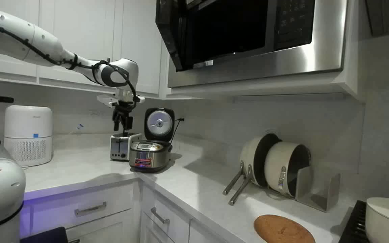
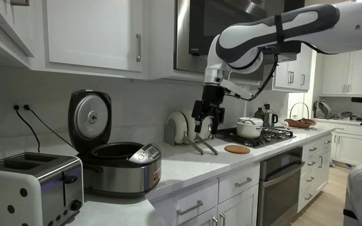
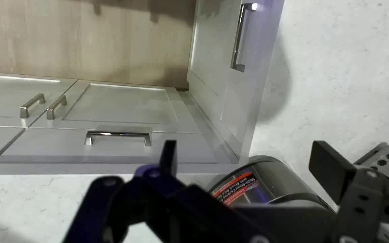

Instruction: Close the microwave door, close the rice cooker, push the lever on the toaster downwards

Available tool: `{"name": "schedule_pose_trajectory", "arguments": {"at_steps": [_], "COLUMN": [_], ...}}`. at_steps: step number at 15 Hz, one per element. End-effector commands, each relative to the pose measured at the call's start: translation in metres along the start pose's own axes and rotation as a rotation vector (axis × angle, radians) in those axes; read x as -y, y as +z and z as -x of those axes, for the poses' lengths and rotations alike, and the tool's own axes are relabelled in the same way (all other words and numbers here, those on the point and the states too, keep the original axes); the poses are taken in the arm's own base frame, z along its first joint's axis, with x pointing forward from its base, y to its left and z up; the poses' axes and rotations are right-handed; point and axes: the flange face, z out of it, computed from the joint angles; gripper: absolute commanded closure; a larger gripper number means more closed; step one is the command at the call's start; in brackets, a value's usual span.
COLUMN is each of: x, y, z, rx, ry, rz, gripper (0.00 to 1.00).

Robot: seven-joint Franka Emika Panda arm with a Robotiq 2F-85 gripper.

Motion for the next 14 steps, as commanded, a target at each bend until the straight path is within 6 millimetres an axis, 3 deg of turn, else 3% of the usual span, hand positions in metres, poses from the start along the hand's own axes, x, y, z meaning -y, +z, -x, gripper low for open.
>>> {"name": "schedule_pose_trajectory", "arguments": {"at_steps": [1, 9, 14], "x": [0.000, -0.003, -0.016], "y": [-0.001, -0.002, -0.047], "z": [0.000, 0.004, 0.034], "rx": [0.000, -0.026, -0.148], "ry": [0.000, 0.013, 0.023], "rz": [0.000, 0.019, 0.029], "gripper": [0.00, 0.00, 0.00]}}
